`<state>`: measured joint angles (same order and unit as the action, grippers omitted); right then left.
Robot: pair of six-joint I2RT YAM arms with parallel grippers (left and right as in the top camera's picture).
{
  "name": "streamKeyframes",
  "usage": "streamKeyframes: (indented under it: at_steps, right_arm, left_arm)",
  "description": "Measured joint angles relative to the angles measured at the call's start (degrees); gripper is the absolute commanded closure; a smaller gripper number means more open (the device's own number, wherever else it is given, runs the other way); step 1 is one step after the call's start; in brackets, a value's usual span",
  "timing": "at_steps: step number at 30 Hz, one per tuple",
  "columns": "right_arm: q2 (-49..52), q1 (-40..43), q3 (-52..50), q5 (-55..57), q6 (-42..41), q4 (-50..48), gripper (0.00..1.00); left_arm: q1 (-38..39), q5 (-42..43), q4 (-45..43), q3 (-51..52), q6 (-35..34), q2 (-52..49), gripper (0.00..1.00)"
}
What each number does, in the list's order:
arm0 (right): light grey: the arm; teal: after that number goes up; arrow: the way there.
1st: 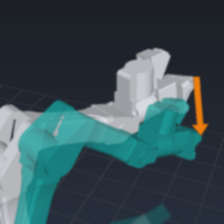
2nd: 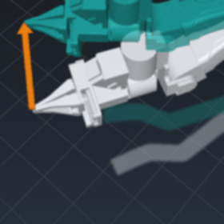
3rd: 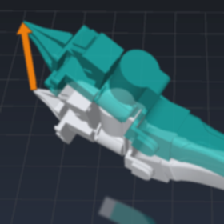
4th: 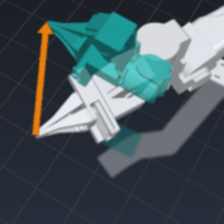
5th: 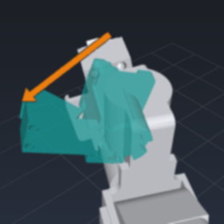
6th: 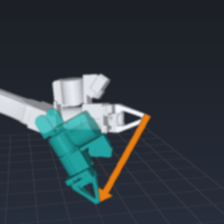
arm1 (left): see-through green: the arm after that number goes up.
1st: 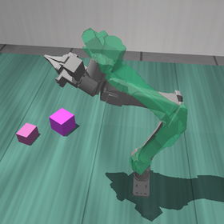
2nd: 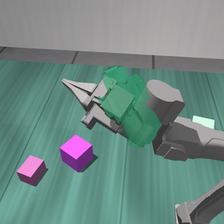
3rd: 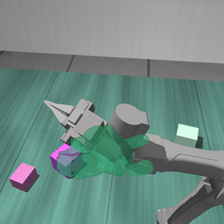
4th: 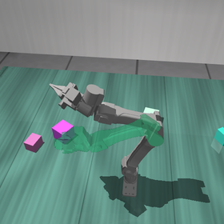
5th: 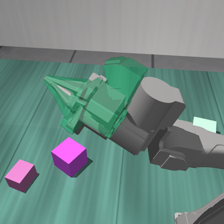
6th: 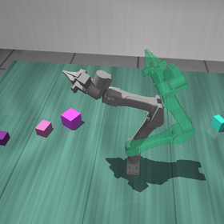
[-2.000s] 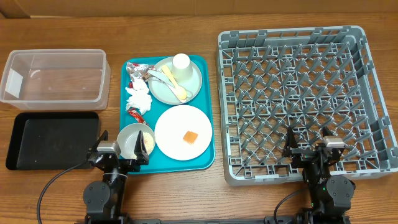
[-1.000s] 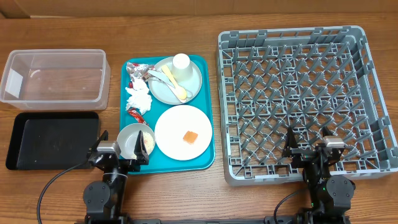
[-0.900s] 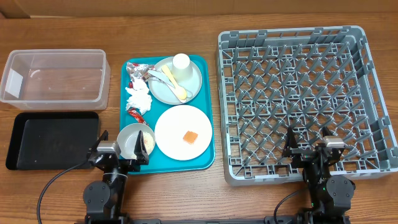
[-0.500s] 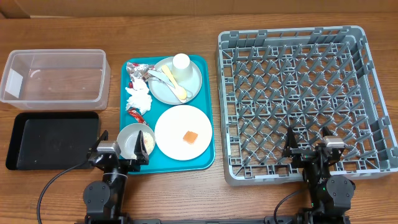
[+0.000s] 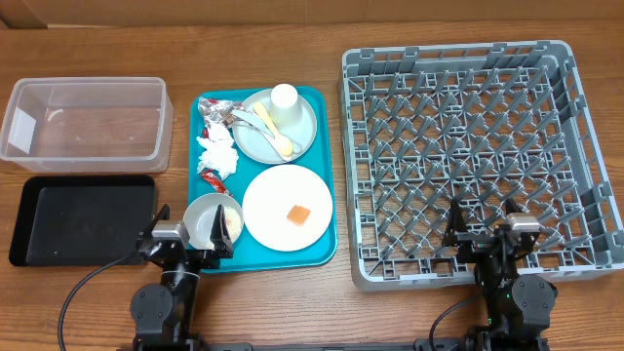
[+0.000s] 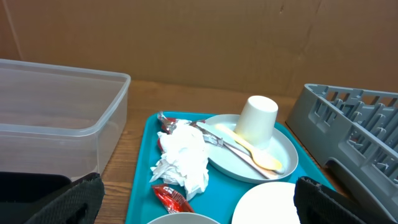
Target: Sort waste into correct bins and load items into the dishwasher rack
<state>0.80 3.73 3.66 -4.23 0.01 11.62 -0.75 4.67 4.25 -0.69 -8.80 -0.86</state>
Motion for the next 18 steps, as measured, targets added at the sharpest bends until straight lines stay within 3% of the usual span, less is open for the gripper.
streamKeyframes:
  at_steps: [4, 11, 18]
  right_arm:
    - [0.0, 0.0, 0.0, 0.0, 0.0, 0.0, 0.00]
    - [0.0, 0.0, 0.0, 0.0, 0.0, 0.0, 0.00]
    - [0.0, 0.0, 0.0, 0.0, 0.0, 0.0, 0.00]
  left_arm:
    - [0.0, 1.8, -0.4, 0.0, -3.2, 0.0, 0.00]
    - [0.0, 18.3, -1.3, 0.0, -21.8, 0.0, 0.00]
    - [0.0, 32.2, -2.6, 0.1, -27.9, -0.1, 0.00]
